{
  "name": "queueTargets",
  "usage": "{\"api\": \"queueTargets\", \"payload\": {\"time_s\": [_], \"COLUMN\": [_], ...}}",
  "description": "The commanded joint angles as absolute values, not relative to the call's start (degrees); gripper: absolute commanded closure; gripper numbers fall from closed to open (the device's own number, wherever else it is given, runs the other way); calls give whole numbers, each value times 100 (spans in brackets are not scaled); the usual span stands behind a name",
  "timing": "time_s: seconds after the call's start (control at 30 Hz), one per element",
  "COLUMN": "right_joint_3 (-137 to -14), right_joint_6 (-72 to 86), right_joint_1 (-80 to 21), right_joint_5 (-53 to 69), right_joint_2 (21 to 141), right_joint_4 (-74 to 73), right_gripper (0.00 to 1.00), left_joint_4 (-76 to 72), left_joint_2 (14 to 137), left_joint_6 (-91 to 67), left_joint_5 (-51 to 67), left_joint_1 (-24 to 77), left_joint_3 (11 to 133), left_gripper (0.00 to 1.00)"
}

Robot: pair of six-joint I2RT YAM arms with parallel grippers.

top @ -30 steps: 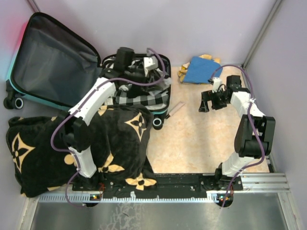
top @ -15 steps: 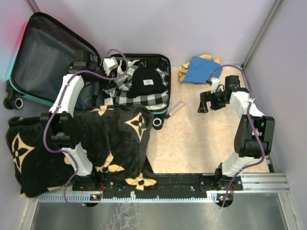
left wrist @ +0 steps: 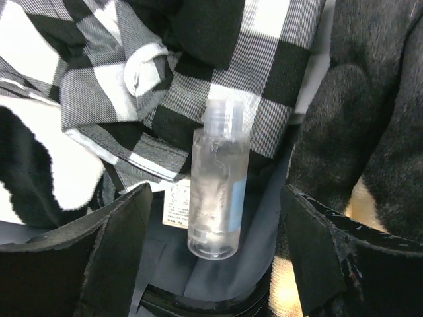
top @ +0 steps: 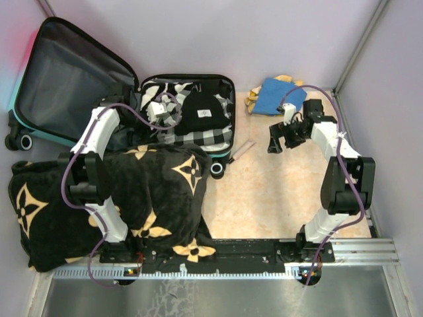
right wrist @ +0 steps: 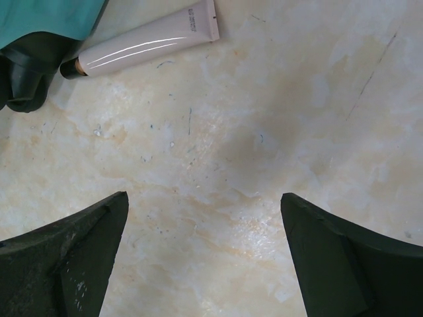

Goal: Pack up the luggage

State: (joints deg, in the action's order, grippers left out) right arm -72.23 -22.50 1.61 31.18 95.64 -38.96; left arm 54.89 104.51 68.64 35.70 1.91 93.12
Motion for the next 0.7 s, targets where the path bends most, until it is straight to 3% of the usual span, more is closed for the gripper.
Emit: {"api": "queueTargets", "payload": {"time_s": [0.0,0.37,0.47,0.67], "right_joint_3": [-7537,-7791,-7839,-7787], "right_joint_6": [-2320,-2275,-2203,-2048], "right_joint_1": [102,-23,-35,-35], "right_joint_5": [3086,3097,3062,2976], "right_joint_2": [9672,9823,9865,9851], "right_joint_4": [-3891,-3858,-3825,-3727], "right_gripper": [1,2,2,2], "left_joint_4": [5533,4929,4281,4695], "left_joint_2": [10411,10873,11197,12292], "left_joint_6": [6562,4387,3043,1611], "left_joint_5": [3511,3222,2446,1817], "left_joint_1": [451,1974,2545,3372], "left_joint_3": [9815,11564,11885,13079], "left_gripper": [15,14,15,19]}}
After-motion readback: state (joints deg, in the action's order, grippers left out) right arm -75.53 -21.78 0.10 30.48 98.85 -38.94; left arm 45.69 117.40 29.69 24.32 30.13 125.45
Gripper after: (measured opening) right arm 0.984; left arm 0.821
